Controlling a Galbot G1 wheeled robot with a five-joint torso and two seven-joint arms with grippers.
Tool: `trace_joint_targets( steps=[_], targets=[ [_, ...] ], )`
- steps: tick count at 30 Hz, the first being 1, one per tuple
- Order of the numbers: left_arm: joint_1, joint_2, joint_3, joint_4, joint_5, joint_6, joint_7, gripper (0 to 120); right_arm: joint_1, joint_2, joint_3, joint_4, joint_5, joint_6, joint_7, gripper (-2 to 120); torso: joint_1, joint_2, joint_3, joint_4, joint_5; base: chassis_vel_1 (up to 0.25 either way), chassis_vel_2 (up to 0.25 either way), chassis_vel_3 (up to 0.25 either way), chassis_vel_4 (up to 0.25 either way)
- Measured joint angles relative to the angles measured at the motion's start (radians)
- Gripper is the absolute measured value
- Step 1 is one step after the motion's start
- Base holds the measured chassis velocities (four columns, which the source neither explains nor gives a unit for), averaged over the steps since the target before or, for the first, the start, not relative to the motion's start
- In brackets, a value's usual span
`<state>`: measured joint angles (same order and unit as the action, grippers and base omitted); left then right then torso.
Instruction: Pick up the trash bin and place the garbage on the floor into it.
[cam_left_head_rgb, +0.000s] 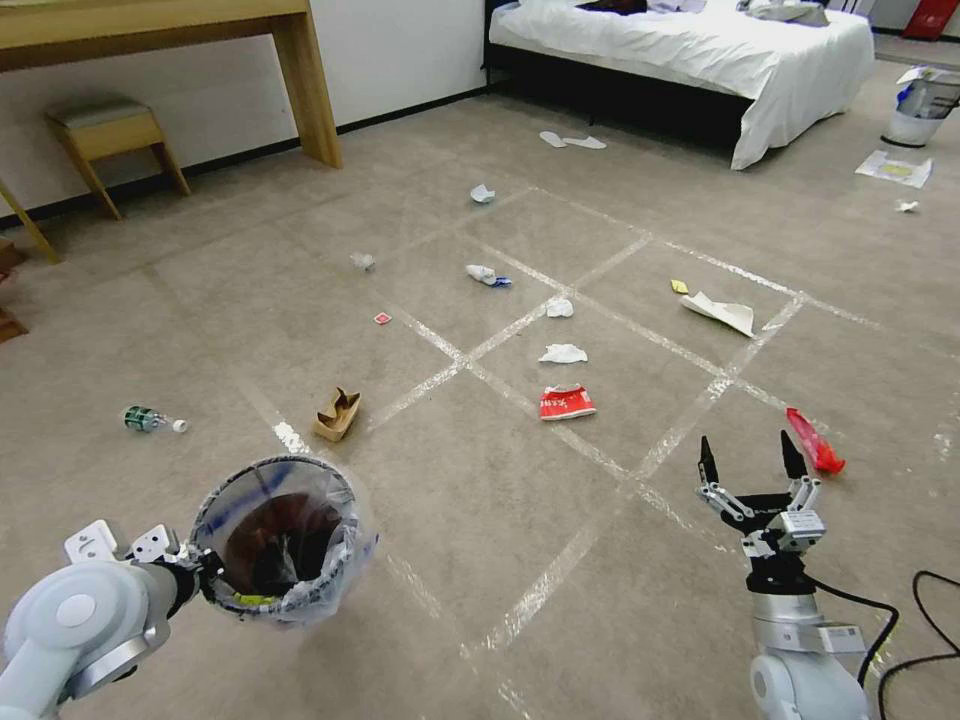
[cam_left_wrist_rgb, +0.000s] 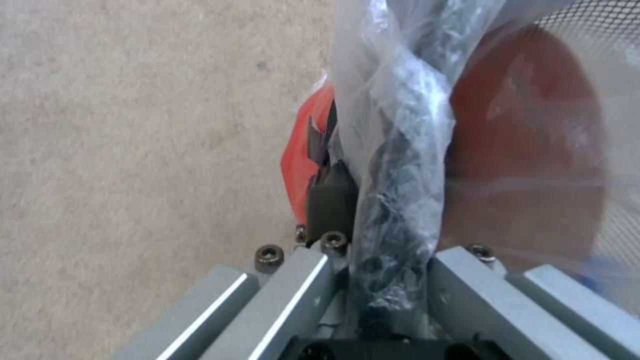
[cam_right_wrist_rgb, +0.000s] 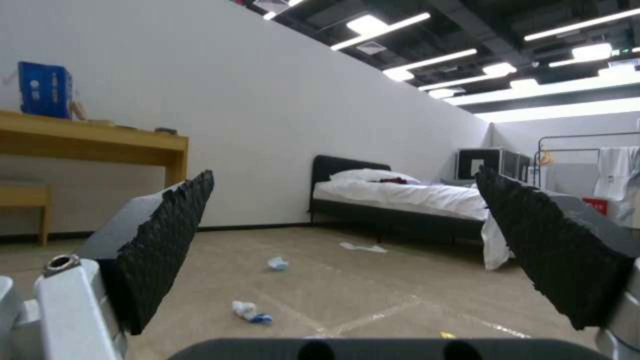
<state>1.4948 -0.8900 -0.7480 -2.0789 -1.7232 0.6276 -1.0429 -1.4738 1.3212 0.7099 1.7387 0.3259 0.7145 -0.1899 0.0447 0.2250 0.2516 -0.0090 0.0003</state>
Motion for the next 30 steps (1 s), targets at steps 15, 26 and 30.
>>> trace_joint_targets(
  steps=[15, 26, 30],
  targets=[
    [0.001, 0.006, 0.008, 0.002, 0.006, -0.001, 0.005, 0, -0.003, 0.001, 0.004, -0.002, 0.004, -0.001, 0.0, 100, 0.0, 0.0, 0.0, 0.0002, -0.0001, -0.142, 0.157, 0.15, -0.149],
    [0.001, -0.002, 0.017, 0.009, 0.026, -0.002, 0.018, 0, 0.003, -0.001, 0.004, -0.009, 0.01, 0.0, 0.0, 100, 0.0, 0.0, 0.0, 0.0002, 0.0002, -0.17, 0.159, 0.155, -0.166],
    [0.001, -0.003, 0.017, 0.013, 0.027, -0.002, 0.019, 0, 0.011, -0.003, -0.002, -0.016, 0.014, -0.001, 0.0, 100, 0.0, 0.0, 0.0, 0.0001, -0.0001, -0.177, 0.186, 0.173, -0.192]
  ],
)
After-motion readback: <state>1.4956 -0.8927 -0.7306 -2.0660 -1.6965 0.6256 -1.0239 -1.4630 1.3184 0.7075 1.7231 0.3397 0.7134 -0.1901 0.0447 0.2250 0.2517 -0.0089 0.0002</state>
